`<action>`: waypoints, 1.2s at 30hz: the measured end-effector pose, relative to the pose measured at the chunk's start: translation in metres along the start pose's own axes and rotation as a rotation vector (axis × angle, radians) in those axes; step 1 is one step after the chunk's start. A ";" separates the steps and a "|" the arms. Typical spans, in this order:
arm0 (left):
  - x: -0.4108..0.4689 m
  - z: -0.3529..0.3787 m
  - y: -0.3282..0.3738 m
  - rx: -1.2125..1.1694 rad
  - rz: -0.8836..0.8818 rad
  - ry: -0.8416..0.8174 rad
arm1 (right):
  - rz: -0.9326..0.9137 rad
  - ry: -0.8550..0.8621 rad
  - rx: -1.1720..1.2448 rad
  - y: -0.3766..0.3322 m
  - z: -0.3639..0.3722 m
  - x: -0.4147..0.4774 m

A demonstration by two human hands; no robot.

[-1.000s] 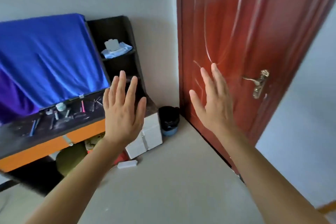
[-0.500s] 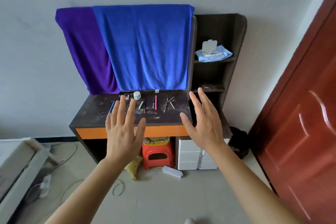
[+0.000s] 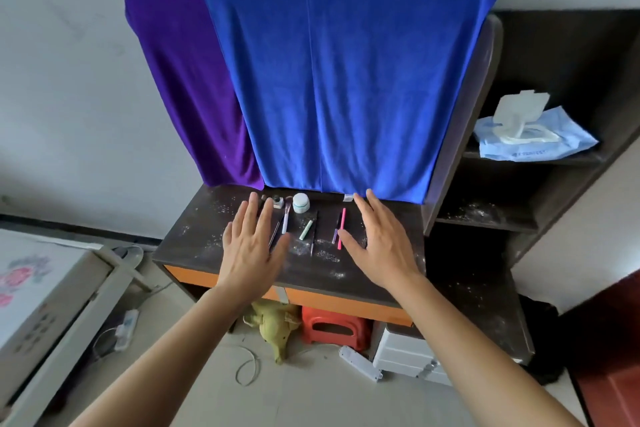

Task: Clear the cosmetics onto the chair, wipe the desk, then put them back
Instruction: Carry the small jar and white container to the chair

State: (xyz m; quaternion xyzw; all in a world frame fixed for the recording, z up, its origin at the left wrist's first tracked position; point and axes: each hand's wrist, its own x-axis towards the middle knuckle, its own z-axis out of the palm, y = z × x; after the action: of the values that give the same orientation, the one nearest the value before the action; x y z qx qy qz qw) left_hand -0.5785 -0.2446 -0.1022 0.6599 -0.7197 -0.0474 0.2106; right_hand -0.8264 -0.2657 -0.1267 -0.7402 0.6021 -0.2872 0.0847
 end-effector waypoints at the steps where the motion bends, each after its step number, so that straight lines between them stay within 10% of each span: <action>1: 0.011 0.003 -0.009 0.010 0.004 0.000 | -0.010 -0.022 0.005 -0.001 0.010 0.014; 25: 0.253 0.178 -0.216 -0.211 -0.031 -0.496 | 0.410 -0.396 0.058 0.017 0.246 0.205; 36: 0.275 0.270 -0.218 -0.254 -0.165 -0.420 | 0.380 -0.367 0.032 0.055 0.331 0.227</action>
State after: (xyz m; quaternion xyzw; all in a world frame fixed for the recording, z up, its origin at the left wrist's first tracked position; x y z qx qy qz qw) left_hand -0.4860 -0.5950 -0.3564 0.6602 -0.6797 -0.2906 0.1331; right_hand -0.6737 -0.5663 -0.3507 -0.6519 0.7004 -0.1363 0.2567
